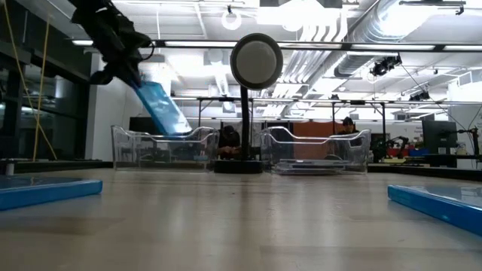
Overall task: Pick & place jewel cases by type
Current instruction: Put the top left blue CD case into the left transparent bin
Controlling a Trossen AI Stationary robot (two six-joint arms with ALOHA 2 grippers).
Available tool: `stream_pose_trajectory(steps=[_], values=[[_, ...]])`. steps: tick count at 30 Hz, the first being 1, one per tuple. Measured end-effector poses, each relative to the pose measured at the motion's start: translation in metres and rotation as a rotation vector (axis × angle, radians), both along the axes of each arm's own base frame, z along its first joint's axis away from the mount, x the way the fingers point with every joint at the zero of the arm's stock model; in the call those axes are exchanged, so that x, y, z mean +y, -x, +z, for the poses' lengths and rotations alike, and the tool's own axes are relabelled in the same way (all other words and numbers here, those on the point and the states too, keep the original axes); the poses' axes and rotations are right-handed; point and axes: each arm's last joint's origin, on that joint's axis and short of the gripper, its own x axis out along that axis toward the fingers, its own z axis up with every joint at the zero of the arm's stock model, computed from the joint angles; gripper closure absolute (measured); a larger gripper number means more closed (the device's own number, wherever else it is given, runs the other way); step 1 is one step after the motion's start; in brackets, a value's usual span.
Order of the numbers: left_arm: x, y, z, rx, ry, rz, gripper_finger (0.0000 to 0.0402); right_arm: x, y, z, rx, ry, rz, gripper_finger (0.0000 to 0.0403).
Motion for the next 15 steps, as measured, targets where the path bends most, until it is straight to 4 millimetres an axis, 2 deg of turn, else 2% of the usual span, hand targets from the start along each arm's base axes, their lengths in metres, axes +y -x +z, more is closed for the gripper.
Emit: stream_pose_trajectory(steps=[7,15], values=[[-0.024,-0.004,-0.026,-0.016,0.044,0.094,0.0375,0.000,0.001,-0.002,0.024,0.009,0.003,0.0242],[-0.024,-0.014,-0.045,-0.052,0.055,0.168,0.0366,0.000,0.001,-0.004,0.040,0.011,0.003,0.0242]])
